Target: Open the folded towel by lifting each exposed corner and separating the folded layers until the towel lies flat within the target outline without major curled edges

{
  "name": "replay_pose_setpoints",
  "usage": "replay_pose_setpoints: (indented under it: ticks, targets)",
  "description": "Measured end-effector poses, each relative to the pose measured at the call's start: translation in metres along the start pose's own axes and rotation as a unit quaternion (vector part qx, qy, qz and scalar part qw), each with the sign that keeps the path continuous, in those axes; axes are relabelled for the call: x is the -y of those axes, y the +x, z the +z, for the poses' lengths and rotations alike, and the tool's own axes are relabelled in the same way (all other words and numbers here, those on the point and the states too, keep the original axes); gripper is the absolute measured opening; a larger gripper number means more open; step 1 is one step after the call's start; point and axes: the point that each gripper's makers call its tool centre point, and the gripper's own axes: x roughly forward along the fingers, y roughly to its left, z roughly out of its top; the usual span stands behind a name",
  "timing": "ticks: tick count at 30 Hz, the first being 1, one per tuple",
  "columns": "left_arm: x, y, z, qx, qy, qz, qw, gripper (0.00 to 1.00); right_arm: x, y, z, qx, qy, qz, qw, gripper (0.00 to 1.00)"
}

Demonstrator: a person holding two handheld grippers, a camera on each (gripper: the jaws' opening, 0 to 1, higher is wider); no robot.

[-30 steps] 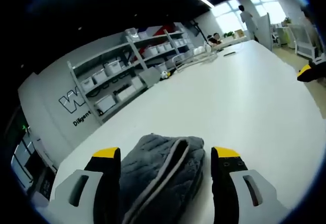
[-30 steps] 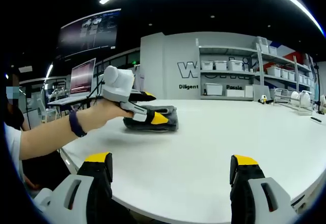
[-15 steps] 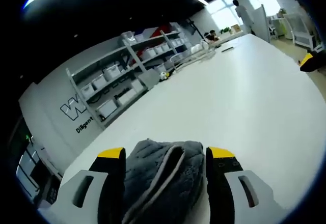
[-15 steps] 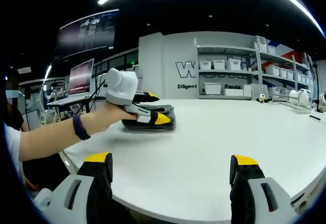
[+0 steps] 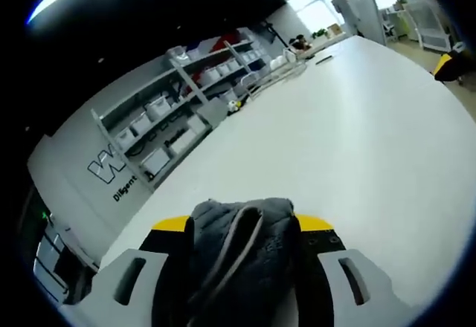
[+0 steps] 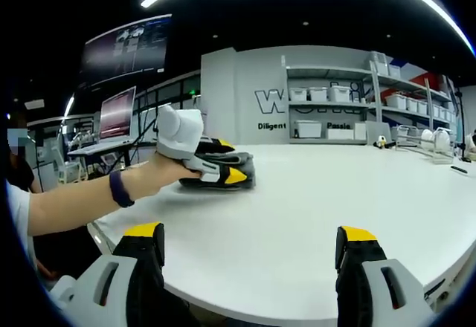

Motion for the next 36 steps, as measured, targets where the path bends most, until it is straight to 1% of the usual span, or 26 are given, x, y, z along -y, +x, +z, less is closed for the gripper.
replay_pose_setpoints:
  ticks: [7,23,27,32,36]
  targets:
    - [0.008,0.002,0.002,0.004,0.02,-0.017,0.9997,0.37,0.0,0.0,0.0,0.0,0.001,0.0,1.0,0.97]
    - [0.011,0.004,-0.001,0.006,0.018,-0.035,0.9992,0.26,0.0,-0.001,0.0,0.001,0.002,0.0,1.0,0.97]
    - [0.012,0.005,-0.003,0.01,0.003,-0.045,0.9989,0.2,0.0,-0.002,0.0,0.002,0.002,-0.001,1.0,0.97]
    - [0.009,0.006,-0.002,0.019,-0.019,-0.05,0.9984,0.13,0.001,-0.002,0.0,0.002,0.002,-0.001,1.0,0.97]
    - [0.007,0.007,-0.004,0.025,-0.04,-0.055,0.9974,0.1,0.0,-0.002,0.0,0.002,0.002,0.0,1.0,0.97]
